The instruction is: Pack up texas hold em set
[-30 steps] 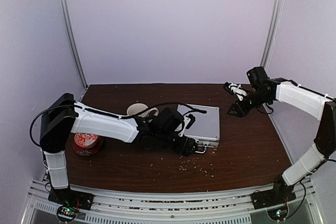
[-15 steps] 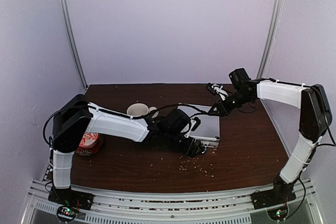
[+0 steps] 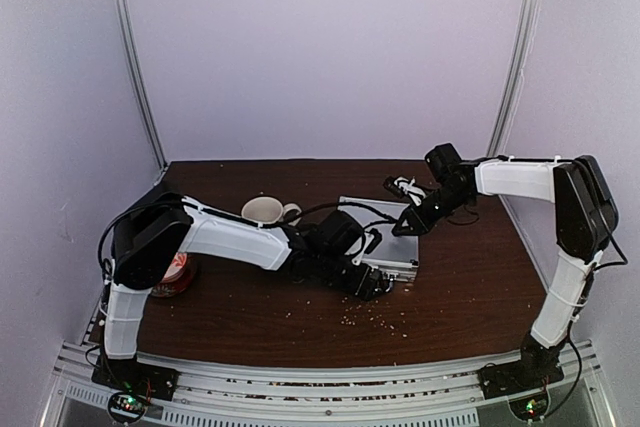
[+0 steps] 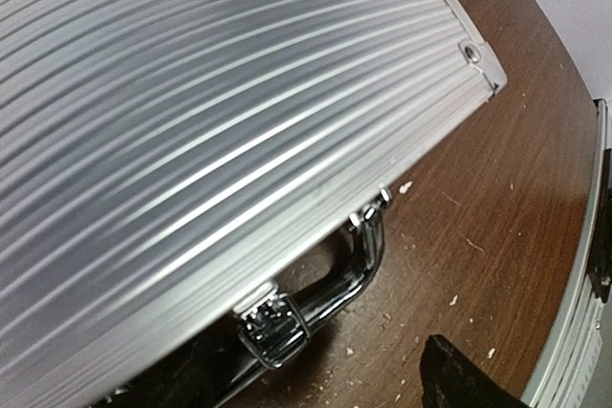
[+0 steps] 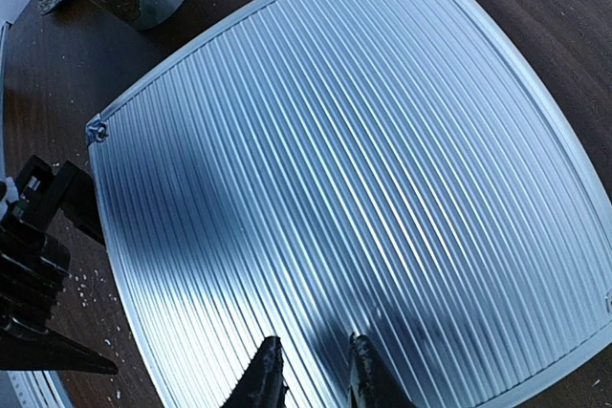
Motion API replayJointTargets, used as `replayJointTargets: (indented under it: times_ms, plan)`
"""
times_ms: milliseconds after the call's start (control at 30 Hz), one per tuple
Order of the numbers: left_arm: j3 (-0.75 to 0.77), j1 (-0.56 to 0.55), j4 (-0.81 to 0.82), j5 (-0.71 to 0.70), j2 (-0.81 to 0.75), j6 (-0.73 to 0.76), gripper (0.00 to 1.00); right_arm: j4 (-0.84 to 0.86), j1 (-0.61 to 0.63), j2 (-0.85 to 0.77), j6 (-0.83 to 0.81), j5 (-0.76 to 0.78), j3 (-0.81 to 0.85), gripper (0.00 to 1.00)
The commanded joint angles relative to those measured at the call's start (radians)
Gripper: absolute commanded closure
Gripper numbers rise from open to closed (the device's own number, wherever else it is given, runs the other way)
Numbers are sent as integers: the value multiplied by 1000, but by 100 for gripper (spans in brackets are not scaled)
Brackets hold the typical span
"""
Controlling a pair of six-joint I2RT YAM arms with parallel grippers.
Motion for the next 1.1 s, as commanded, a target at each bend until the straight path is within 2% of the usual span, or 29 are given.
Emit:
replayJointTargets:
  times_ms: [0, 633, 900, 1067]
  plan:
    - [42, 5, 25, 44, 34, -4, 25, -16, 6, 10, -23, 20, -10, 75]
    - [94, 4, 26, 172, 13, 12, 30, -26, 6, 20, -35, 31, -10, 75]
    - [89, 4, 20, 83, -83, -1, 31, -28, 6, 21, -39, 34, -11, 75]
    - [131, 4, -100, 3, -100, 0, 31, -31, 6, 21, -39, 35, -11, 75]
